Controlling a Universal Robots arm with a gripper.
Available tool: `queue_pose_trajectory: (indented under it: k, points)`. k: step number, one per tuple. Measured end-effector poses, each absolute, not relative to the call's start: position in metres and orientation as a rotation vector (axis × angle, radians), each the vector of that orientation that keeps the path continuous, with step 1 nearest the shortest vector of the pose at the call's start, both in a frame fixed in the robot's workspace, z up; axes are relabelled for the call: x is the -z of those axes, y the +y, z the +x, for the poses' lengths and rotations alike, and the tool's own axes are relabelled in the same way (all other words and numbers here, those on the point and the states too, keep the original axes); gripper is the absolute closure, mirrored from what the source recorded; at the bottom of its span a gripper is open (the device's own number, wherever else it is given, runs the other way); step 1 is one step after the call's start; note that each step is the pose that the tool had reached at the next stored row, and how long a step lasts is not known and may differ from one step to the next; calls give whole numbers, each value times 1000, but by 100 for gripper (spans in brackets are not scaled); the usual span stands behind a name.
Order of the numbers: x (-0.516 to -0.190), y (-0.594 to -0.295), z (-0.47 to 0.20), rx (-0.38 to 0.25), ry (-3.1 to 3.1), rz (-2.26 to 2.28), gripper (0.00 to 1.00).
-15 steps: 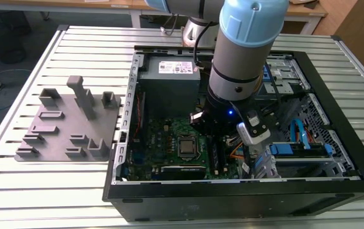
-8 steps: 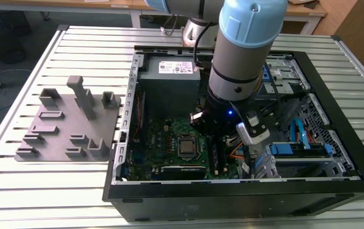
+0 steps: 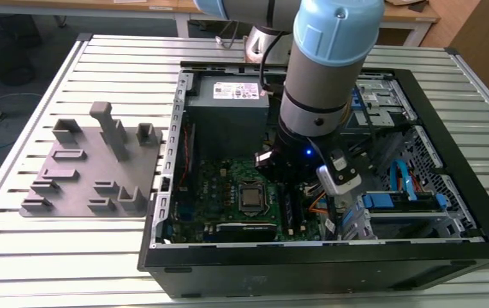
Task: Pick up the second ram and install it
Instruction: 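Insert the second ram into the second slot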
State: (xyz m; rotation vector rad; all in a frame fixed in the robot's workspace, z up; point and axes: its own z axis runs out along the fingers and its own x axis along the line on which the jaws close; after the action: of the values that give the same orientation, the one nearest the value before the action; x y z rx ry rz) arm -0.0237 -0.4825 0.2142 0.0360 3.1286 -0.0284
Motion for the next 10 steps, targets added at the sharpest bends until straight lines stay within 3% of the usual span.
queue_pose_trajectory:
  k: [10]
  points:
    - [-214,-482,-24,28,3129,28,86]
